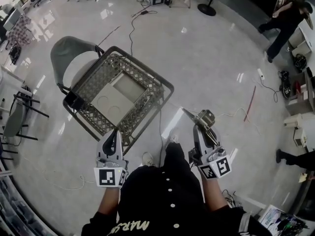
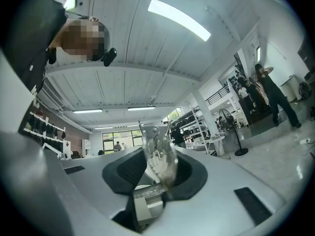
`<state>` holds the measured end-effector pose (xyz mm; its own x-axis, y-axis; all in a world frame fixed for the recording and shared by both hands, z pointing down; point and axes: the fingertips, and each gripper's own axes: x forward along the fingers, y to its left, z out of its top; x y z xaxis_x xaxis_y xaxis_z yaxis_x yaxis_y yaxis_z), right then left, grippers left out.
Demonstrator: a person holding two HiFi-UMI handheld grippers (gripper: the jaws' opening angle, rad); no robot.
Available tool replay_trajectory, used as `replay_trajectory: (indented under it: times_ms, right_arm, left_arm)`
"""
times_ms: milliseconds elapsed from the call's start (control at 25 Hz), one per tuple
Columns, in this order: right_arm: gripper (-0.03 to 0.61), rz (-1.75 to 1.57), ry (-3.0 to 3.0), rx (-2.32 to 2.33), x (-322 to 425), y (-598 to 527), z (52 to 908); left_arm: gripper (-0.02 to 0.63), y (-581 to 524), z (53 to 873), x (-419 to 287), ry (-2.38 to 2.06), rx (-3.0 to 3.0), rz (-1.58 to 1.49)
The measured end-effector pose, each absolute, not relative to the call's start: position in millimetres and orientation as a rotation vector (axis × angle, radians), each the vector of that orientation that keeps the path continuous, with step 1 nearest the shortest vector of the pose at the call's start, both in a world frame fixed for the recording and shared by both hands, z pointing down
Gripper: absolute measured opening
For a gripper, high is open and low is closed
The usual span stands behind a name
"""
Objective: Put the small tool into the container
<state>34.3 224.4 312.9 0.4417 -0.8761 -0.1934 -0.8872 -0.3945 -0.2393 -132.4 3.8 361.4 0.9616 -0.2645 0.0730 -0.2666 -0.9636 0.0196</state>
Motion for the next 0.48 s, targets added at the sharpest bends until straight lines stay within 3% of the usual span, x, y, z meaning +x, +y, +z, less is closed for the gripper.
replay_trajectory:
  times_ms: [480]
  right_arm:
    - [0.118, 0.061, 1.596, -2.338, 120, 200, 312]
  left_arm:
    - [0.031, -11, 358, -59, -0.526, 3.075, 0.108]
